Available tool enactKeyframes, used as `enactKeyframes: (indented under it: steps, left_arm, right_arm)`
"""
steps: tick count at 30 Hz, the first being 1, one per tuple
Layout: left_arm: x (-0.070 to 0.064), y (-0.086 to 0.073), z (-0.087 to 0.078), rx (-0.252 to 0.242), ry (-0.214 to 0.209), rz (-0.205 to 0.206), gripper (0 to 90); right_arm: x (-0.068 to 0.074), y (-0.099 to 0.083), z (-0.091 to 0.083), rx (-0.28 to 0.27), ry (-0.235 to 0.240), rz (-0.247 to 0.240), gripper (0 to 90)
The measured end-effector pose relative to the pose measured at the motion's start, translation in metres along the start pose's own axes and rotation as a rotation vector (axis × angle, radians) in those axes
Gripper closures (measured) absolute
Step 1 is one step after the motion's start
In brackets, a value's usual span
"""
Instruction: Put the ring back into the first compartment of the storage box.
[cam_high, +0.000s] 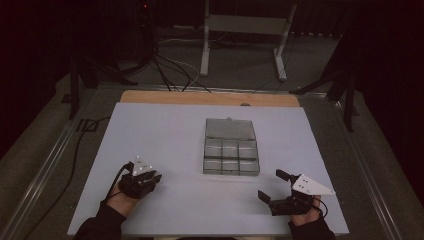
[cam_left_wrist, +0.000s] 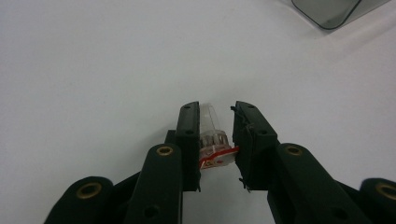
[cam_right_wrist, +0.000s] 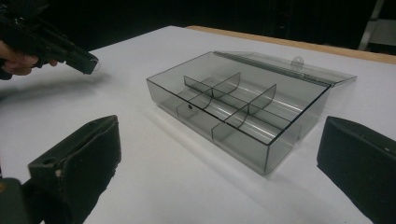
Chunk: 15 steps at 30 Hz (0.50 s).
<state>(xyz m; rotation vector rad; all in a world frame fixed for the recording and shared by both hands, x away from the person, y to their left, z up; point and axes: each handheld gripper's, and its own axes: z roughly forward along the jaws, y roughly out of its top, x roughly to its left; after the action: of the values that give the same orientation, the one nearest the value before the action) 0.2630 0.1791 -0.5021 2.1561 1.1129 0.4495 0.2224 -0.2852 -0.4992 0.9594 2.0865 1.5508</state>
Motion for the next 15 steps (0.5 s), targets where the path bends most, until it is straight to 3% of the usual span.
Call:
enactKeyframes:
  steps: [15]
  left_arm:
    - [-0.004,0.018,-0.003,-0.025,-0.045,0.050,74.1]
  right_arm:
    - [0.000,0.000,0.000,0.001,-0.003,0.001,0.0]
